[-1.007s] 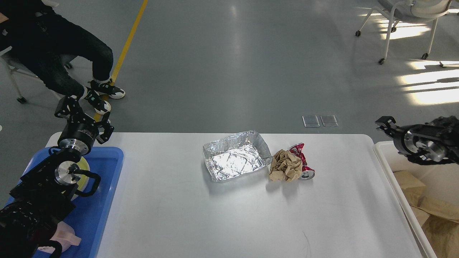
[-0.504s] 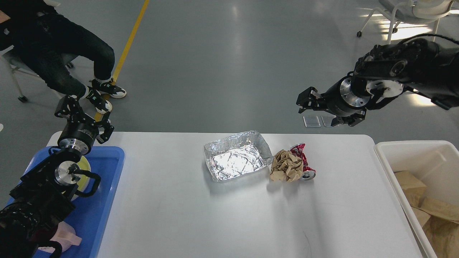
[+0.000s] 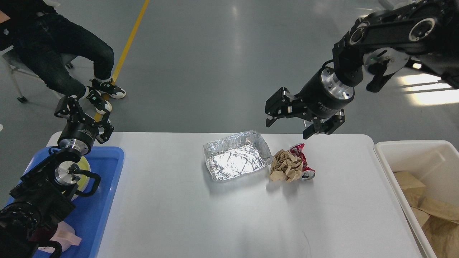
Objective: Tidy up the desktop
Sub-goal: 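Move the right gripper over to the foil tray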
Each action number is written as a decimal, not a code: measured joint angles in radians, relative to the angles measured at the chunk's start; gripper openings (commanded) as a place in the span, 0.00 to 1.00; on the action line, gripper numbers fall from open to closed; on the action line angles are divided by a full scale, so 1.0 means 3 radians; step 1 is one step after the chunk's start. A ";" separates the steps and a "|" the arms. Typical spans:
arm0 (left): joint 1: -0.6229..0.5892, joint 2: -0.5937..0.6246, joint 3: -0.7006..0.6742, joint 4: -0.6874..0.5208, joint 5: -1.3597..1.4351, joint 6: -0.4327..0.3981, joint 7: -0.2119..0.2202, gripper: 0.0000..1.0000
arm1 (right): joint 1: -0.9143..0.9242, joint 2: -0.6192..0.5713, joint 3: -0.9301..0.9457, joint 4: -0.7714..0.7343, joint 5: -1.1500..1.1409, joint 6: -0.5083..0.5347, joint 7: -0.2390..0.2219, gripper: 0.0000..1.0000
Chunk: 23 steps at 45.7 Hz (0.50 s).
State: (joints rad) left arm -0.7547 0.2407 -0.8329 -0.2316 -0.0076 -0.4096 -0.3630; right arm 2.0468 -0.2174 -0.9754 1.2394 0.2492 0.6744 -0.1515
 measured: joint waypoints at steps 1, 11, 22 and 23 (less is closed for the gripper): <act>0.0000 0.0000 0.0000 0.0000 0.0000 0.0000 0.0000 0.99 | -0.0081 0.0000 0.0039 -0.0003 0.0001 -0.0071 0.0000 1.00; 0.0000 0.0000 0.0000 0.0000 0.0000 0.0000 0.0001 0.99 | -0.1077 0.0020 0.0554 -0.0071 0.0015 -0.1162 -0.0014 1.00; 0.0000 0.0001 0.0000 0.0000 0.0000 0.0000 0.0001 0.99 | -0.1768 0.0112 0.1012 -0.0148 0.0033 -0.2048 -0.0022 1.00; 0.0000 0.0001 0.0000 0.0000 0.0000 0.0000 0.0001 0.99 | -0.1806 0.0115 0.1043 -0.0160 0.0034 -0.2088 -0.0022 1.00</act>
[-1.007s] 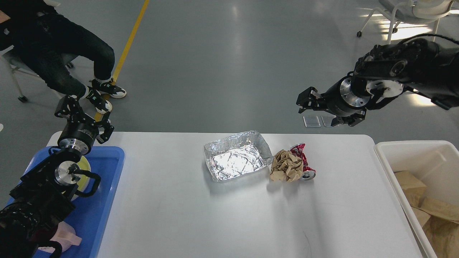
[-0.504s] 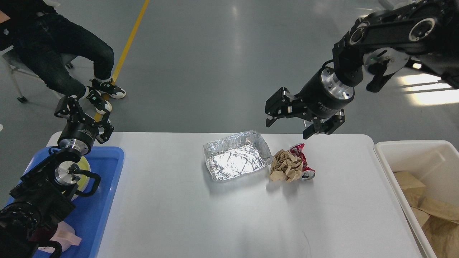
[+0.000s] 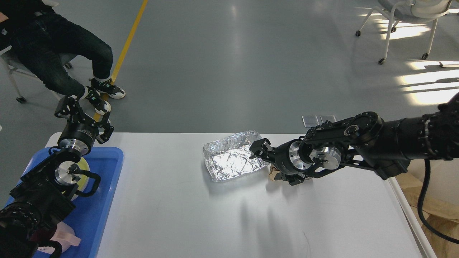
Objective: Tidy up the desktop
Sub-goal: 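Move the right gripper over to the foil tray, then grasp the edge of the foil tray with the right gripper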
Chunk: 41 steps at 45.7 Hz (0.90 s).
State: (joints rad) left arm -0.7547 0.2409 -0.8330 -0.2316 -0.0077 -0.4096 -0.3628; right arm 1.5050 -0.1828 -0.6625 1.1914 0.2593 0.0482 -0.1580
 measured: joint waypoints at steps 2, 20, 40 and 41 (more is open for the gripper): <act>0.0000 0.0000 0.0000 0.0000 0.0000 0.0000 0.0000 0.99 | -0.0079 0.0012 0.0067 -0.0041 0.0000 -0.0077 0.0000 1.00; 0.0000 0.0000 0.0000 0.0000 0.0000 0.0000 0.0000 0.99 | -0.0936 0.0401 0.0640 -0.0786 0.0008 -0.0562 0.0000 1.00; 0.0000 0.0000 0.0000 0.0000 0.0000 0.0000 0.0000 0.99 | -0.1359 0.0884 0.0680 -0.1700 -0.0005 -0.0572 0.0015 0.94; 0.0000 0.0000 0.0000 0.0000 0.0000 0.0000 0.0000 0.99 | -0.1367 0.0893 0.0680 -0.1712 -0.0005 -0.0581 0.0015 0.91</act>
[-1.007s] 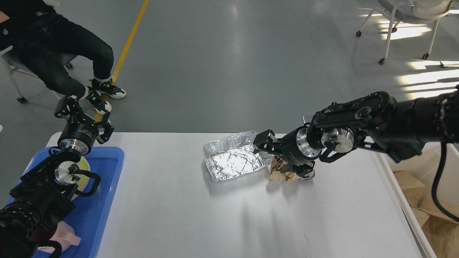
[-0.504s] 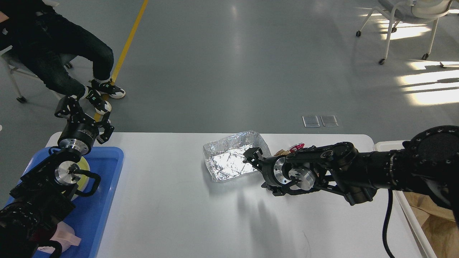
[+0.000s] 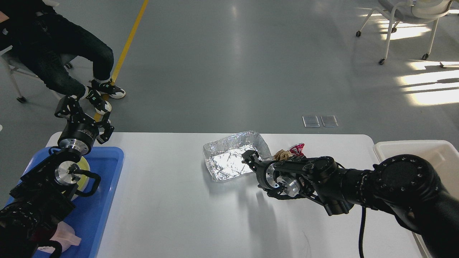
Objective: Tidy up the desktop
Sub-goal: 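Grasp the edge of the foil tray with the right gripper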
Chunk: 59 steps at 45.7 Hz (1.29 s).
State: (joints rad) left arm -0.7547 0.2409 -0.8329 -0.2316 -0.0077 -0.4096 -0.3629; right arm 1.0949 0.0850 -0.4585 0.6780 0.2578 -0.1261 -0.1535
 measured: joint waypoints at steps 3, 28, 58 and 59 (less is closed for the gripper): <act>0.0000 0.0000 0.0000 0.0000 0.0000 0.0000 0.0000 0.99 | -0.0009 0.0013 0.0000 -0.0014 0.0000 -0.0045 0.0000 0.80; 0.0000 0.0000 0.0000 0.0000 0.0000 0.0000 0.0000 0.99 | -0.0123 0.0089 -0.0026 -0.0009 -0.0029 -0.0240 0.0011 0.11; 0.0000 0.0000 0.0000 0.0000 0.0000 0.0000 0.0000 0.99 | 0.0425 -0.0324 0.0076 0.0787 0.0003 -0.0224 0.0006 0.00; 0.0000 0.0000 0.0000 0.0000 0.0000 0.0000 0.0000 0.99 | 0.0488 -0.0385 0.0076 0.0854 0.0004 -0.0219 0.0005 0.00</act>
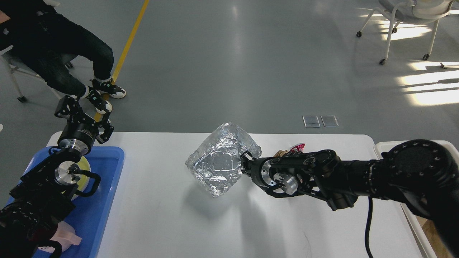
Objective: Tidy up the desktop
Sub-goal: 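Grasp the edge of the foil tray with the right gripper, then lift the foil tray with the right gripper and drop it into the bin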
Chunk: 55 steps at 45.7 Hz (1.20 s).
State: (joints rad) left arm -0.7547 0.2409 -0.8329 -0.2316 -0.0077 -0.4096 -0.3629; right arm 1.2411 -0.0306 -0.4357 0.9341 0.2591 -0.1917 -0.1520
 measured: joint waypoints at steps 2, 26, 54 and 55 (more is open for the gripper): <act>0.0000 0.0000 0.0000 0.0000 0.0000 0.0000 0.0000 0.99 | 0.0132 -0.0123 0.0000 0.0110 0.0000 0.0010 -0.0002 0.00; 0.0000 -0.0001 0.0000 0.0000 0.0000 0.0000 0.0000 0.99 | 0.1702 -0.1693 -0.0289 0.0391 0.0006 0.1774 -0.0025 0.00; 0.0000 0.0000 0.0000 0.0000 0.0000 0.0000 0.0000 0.99 | 0.0305 -0.2557 -0.0690 -0.0991 -0.0046 0.1691 -0.0016 0.00; 0.0000 0.0000 0.0000 0.0000 0.0000 0.0000 0.0000 0.99 | 0.0221 -0.2564 -0.0687 -0.1035 -0.0045 0.1654 -0.0016 0.00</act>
State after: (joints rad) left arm -0.7547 0.2407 -0.8329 -0.2316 -0.0077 -0.4096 -0.3629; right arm 1.3075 -0.7998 -0.6418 0.6235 0.2454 0.3044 -0.1566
